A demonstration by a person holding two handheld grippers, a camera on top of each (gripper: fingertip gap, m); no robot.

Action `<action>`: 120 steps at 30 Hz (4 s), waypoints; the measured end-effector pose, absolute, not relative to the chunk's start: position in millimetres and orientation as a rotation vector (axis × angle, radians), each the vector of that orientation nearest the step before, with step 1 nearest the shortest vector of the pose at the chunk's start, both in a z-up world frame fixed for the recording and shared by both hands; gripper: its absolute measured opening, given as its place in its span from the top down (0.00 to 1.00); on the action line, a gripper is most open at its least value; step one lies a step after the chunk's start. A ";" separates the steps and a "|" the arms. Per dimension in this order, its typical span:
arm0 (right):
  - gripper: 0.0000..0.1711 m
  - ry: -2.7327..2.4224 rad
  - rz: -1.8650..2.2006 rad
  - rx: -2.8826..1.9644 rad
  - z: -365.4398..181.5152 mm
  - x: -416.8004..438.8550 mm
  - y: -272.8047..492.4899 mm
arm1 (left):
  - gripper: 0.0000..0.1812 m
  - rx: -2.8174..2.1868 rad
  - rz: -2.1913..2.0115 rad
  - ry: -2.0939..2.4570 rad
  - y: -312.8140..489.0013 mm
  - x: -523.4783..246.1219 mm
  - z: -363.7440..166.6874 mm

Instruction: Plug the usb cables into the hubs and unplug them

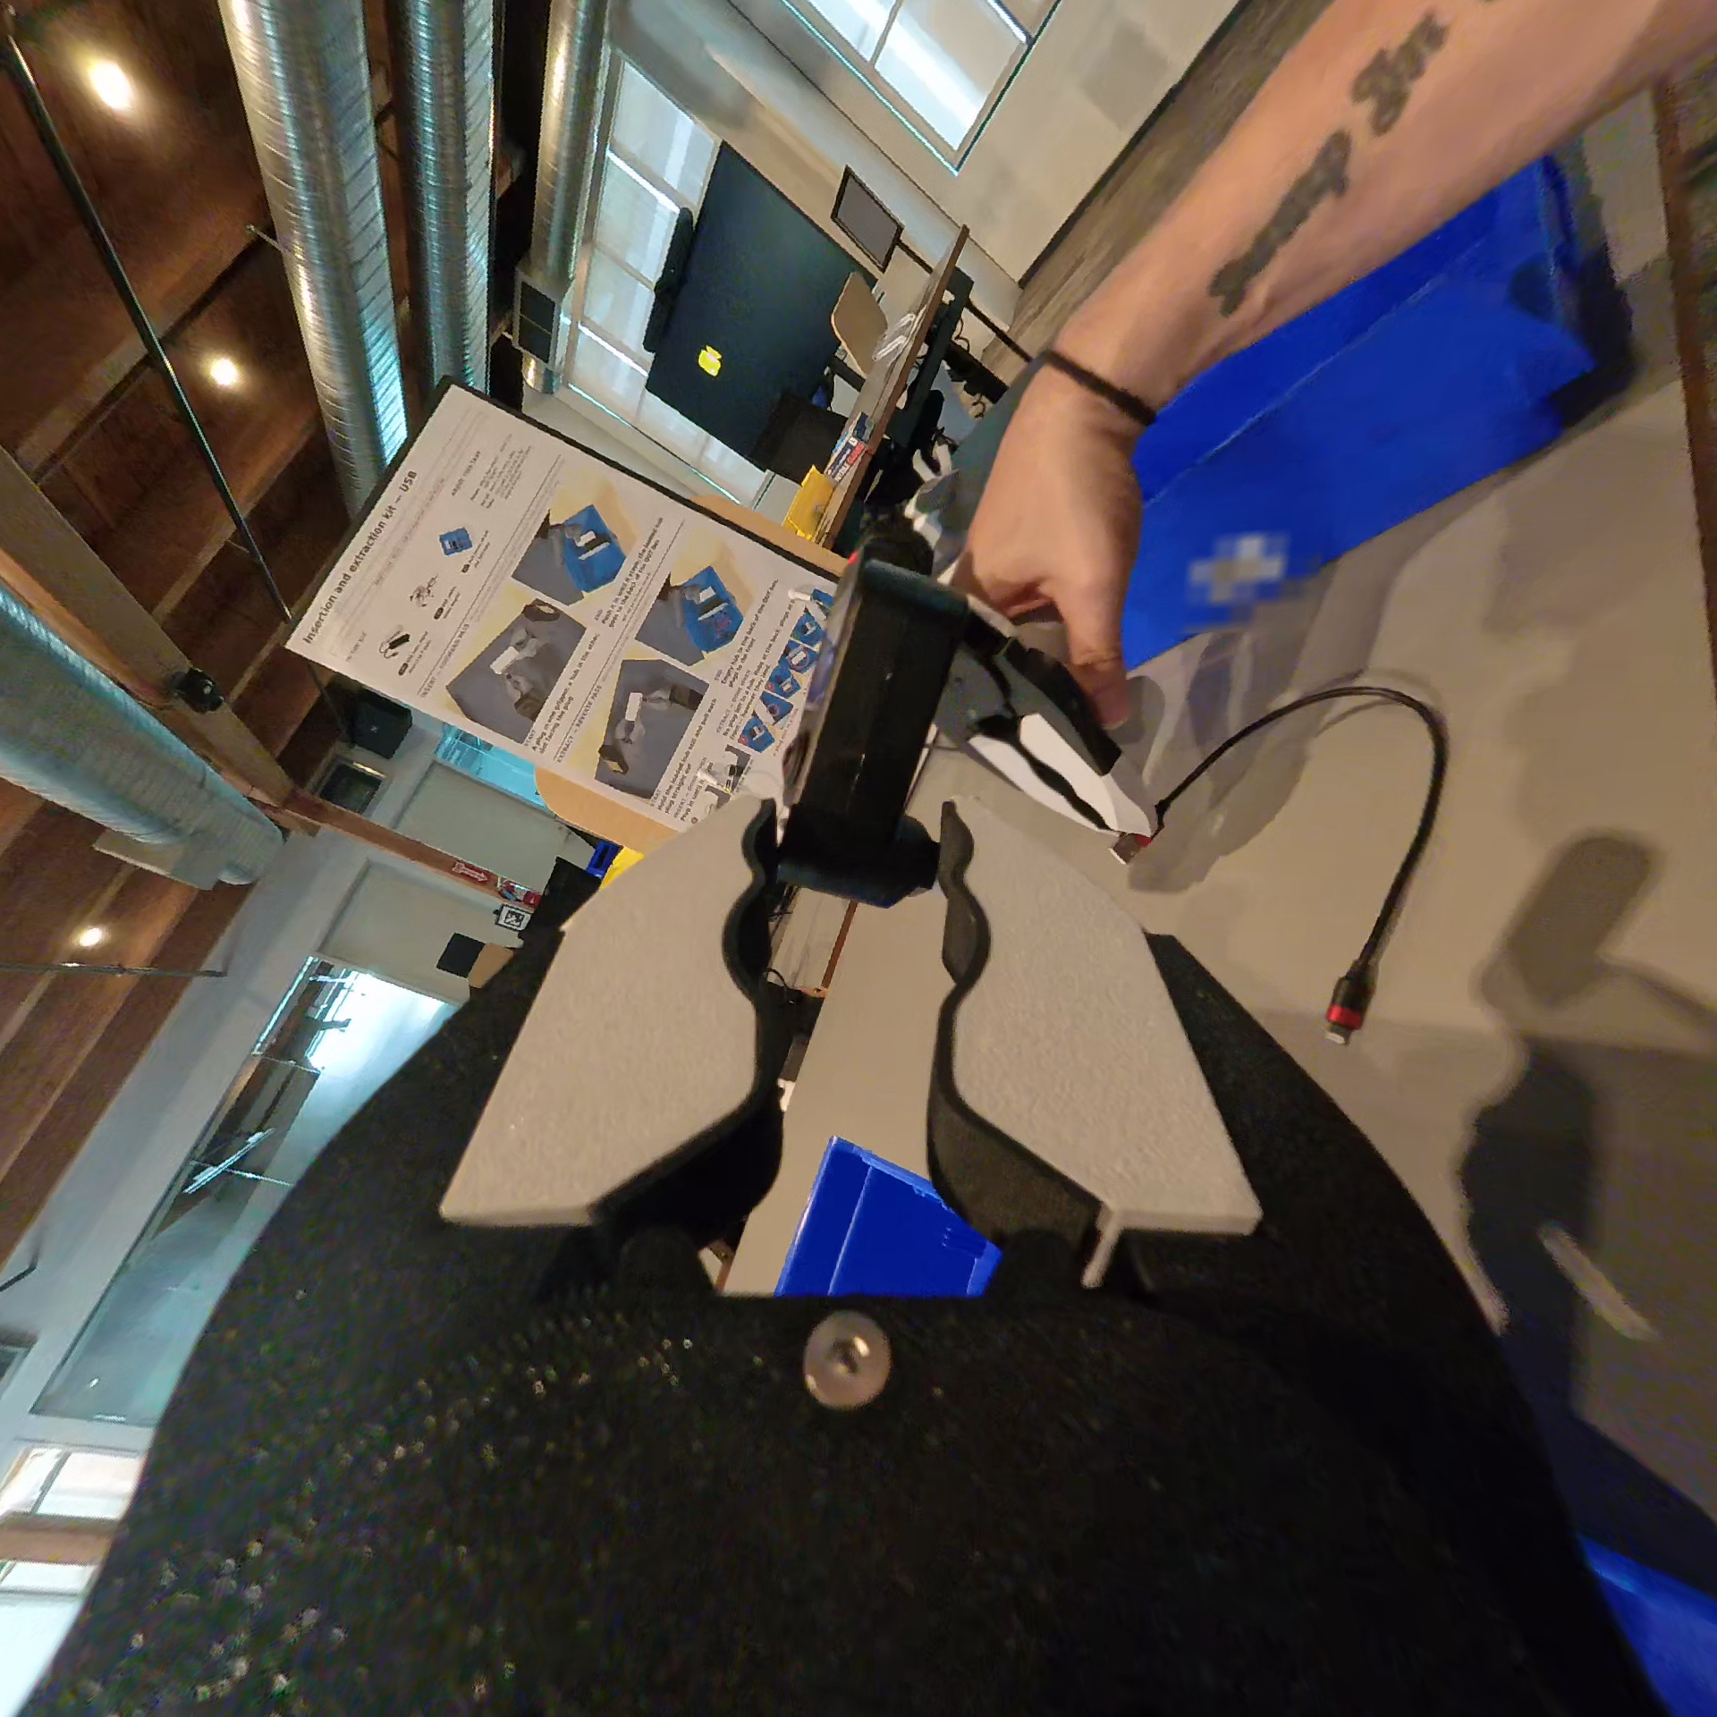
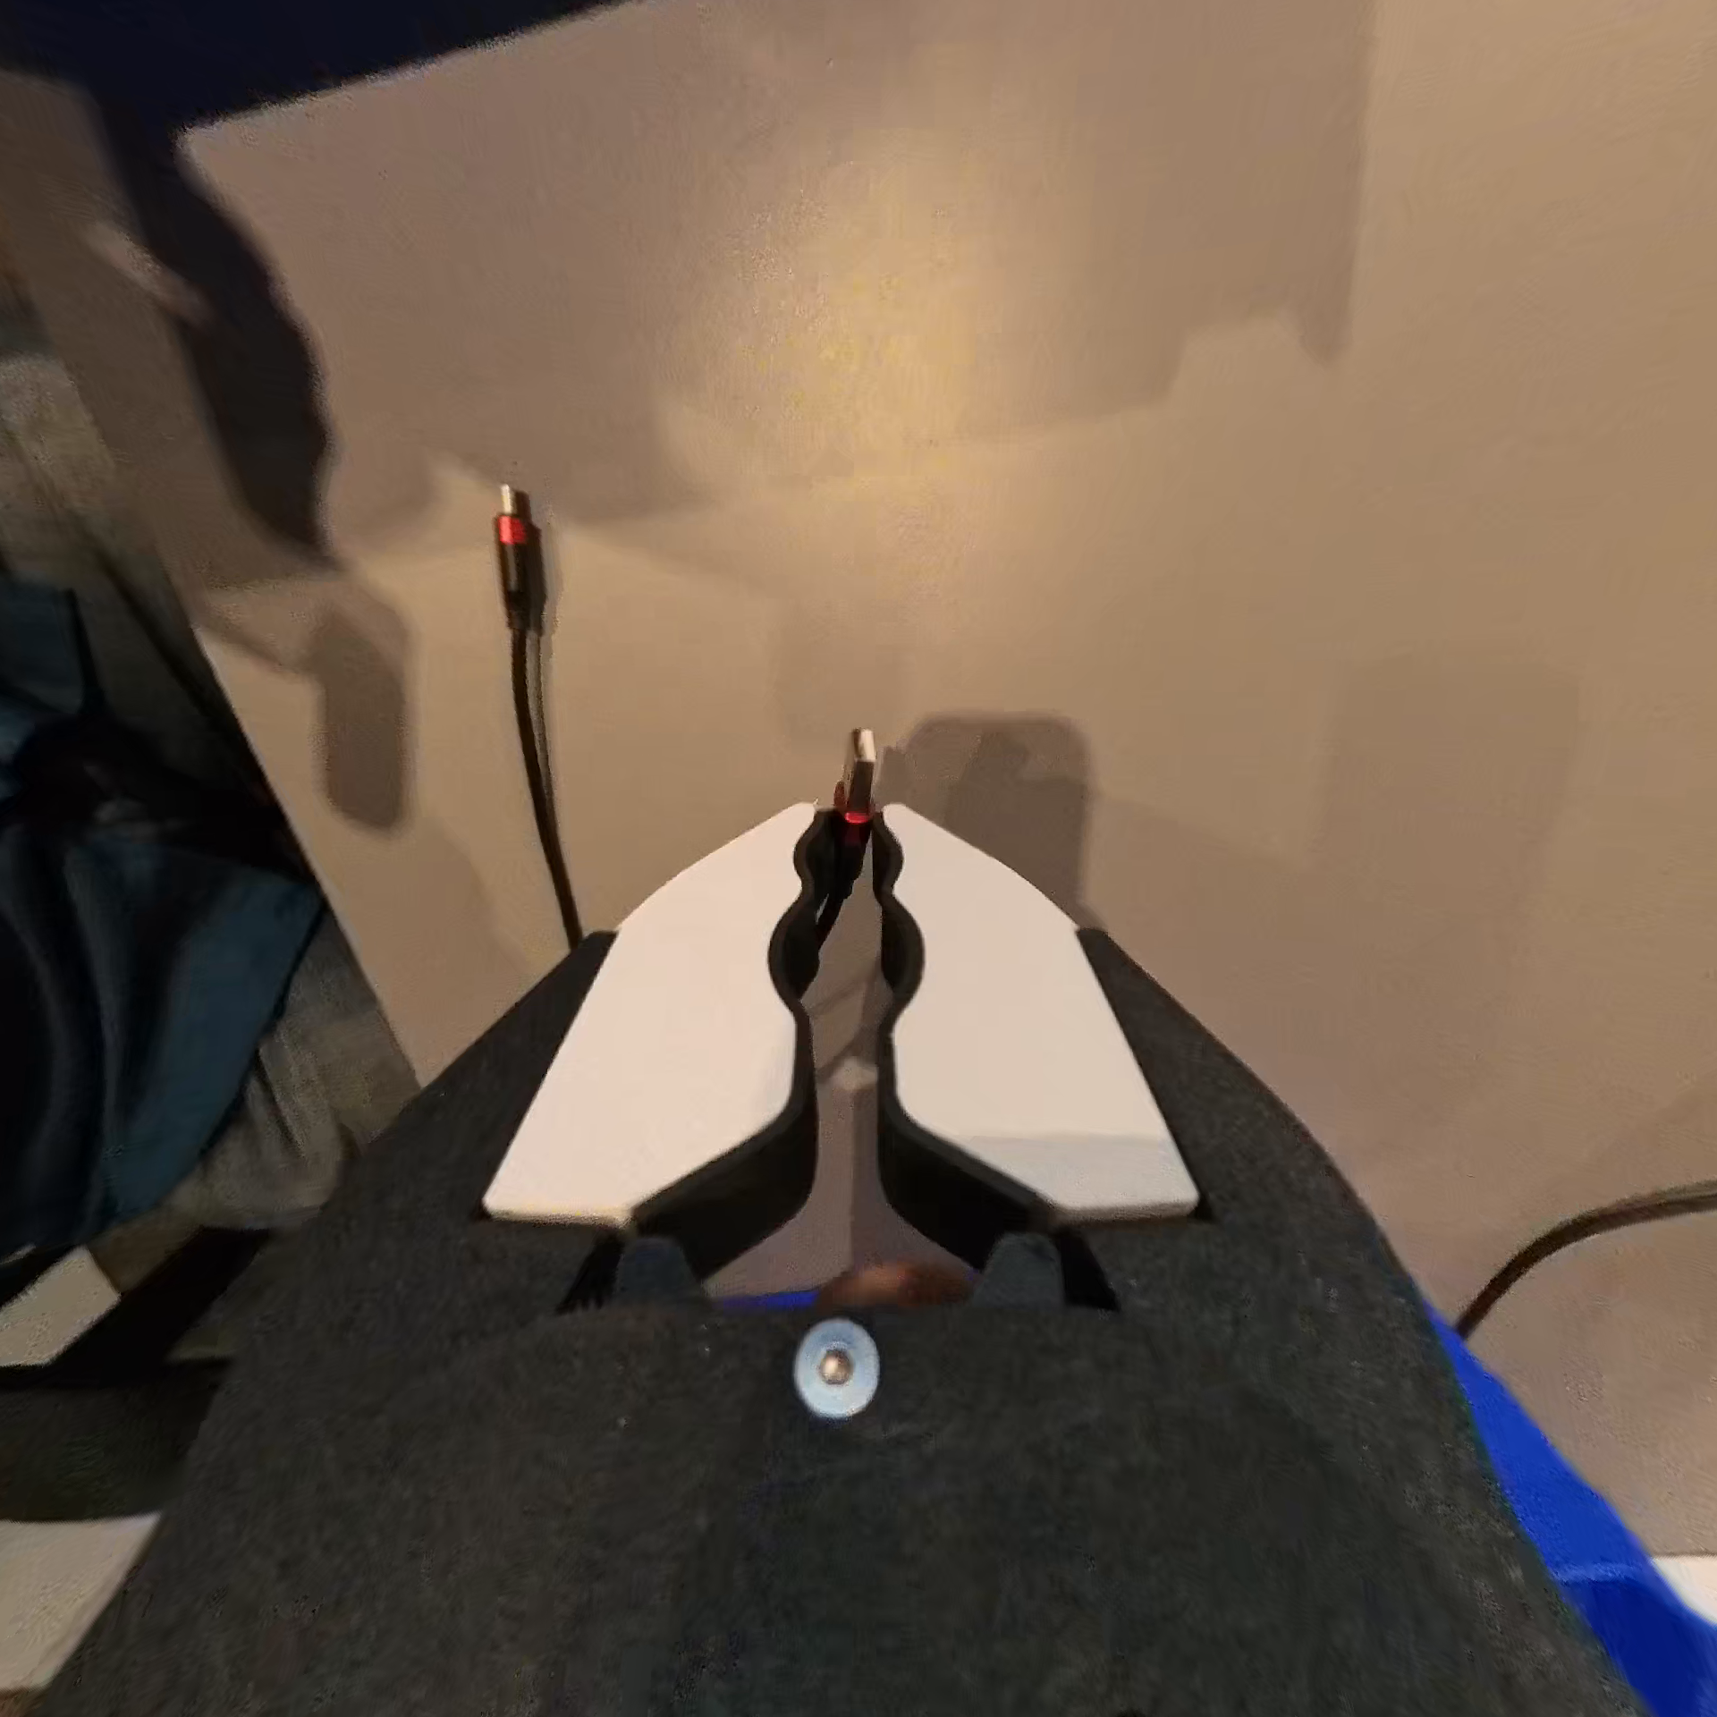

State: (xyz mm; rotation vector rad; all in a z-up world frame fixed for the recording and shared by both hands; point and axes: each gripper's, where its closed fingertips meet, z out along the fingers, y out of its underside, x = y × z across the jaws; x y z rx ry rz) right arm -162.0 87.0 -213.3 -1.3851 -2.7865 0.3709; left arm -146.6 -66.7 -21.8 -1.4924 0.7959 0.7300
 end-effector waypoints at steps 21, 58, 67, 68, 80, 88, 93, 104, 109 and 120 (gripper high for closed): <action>0.73 -2.728 0.358 -1.137 -223.1 -178.2 95.6 | 0.82 -1.443 0.642 0.757 -63.2 -151.2 -27.1; 0.72 -2.570 0.600 -1.612 -258.0 -172.4 101.8 | 0.82 -1.284 1.181 1.059 -45.4 -126.7 -43.6; 0.96 -2.664 0.556 -1.465 -260.9 -165.4 96.4 | 0.82 -1.301 1.176 1.033 -45.8 -130.6 -41.1; 0.96 -2.668 0.544 -1.443 -260.8 -164.3 95.3 | 0.82 -1.305 1.176 1.029 -46.3 -131.7 -41.1; 0.96 -2.212 0.901 -0.464 -97.0 -133.6 30.8 | 0.82 -1.401 1.194 0.975 -53.2 -161.3 -44.9; 0.96 -1.941 0.596 -0.159 -42.6 -98.8 21.1 | 0.82 -1.373 1.269 0.992 -51.3 -155.9 -39.2; 0.96 -1.861 0.450 -0.056 -29.4 -89.0 9.7 | 0.82 -1.331 1.299 1.017 -47.6 -146.4 -37.4; 0.96 -1.807 0.315 0.015 -22.1 -83.6 4.9 | 0.82 -1.255 1.369 1.047 -43.4 -133.0 -33.7; 0.96 -1.790 0.281 0.032 -16.8 -82.3 5.5 | 0.82 -1.226 1.400 1.078 -39.0 -127.7 -34.1; 0.96 -1.827 0.157 0.051 -7.0 -79.0 14.6 | 0.82 -1.300 1.464 1.407 -29.1 -126.4 -35.2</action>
